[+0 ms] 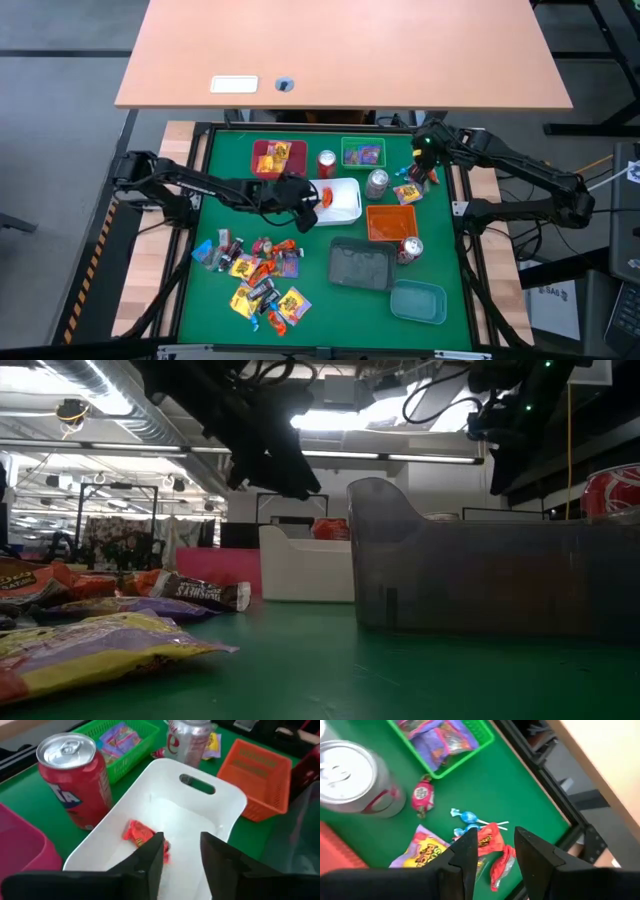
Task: Sort candy
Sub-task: Put the orange candy into the white bin
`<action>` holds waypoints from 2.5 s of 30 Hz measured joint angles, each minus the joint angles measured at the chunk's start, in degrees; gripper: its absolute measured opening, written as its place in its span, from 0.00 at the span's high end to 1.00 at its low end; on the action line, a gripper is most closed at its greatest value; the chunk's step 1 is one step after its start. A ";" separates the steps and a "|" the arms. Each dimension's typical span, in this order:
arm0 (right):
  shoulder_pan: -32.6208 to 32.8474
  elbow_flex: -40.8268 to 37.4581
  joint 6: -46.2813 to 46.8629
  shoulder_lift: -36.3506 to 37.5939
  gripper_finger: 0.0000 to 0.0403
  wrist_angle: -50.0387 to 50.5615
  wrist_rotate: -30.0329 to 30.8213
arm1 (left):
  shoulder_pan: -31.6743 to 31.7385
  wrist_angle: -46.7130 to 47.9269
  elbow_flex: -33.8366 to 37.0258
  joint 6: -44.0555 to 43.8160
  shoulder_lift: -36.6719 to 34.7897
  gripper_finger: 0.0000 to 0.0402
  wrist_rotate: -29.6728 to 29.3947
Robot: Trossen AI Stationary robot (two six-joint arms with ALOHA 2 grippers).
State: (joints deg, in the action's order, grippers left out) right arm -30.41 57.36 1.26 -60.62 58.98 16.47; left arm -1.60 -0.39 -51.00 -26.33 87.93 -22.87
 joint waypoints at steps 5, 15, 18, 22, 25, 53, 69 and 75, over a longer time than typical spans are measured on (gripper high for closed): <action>-0.13 0.00 2.79 -0.87 0.60 0.29 1.55 | 0.21 -0.31 0.00 0.00 0.94 0.65 -0.01; -9.08 0.00 4.78 -5.17 0.41 4.52 2.42 | 0.21 -0.34 0.00 0.00 0.95 0.65 0.00; -12.91 0.00 4.76 -6.62 0.40 5.16 0.38 | 0.21 -0.34 0.00 0.00 0.95 0.65 0.00; -17.53 0.00 4.56 -8.87 0.40 6.68 -4.13 | 0.19 -0.36 0.00 0.00 0.95 0.65 0.00; -20.35 0.00 4.54 -10.74 0.40 7.63 -4.50 | 0.19 -0.36 0.00 0.00 0.95 0.65 0.00; -21.47 -0.02 5.98 -36.84 0.40 8.56 -5.47 | 0.17 -0.51 0.00 -0.02 0.95 0.65 -0.02; -21.36 -0.02 5.83 -42.14 0.42 6.08 -4.03 | 0.17 -0.51 0.00 -0.02 0.93 0.65 -0.01; -21.36 -0.02 5.85 -42.14 0.56 5.84 -4.03 | 0.17 -0.51 0.00 -0.02 0.93 0.65 0.00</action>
State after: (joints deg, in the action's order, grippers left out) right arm -51.77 57.34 7.11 -102.76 64.82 12.45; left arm -1.43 -0.91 -51.00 -26.35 88.86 -22.87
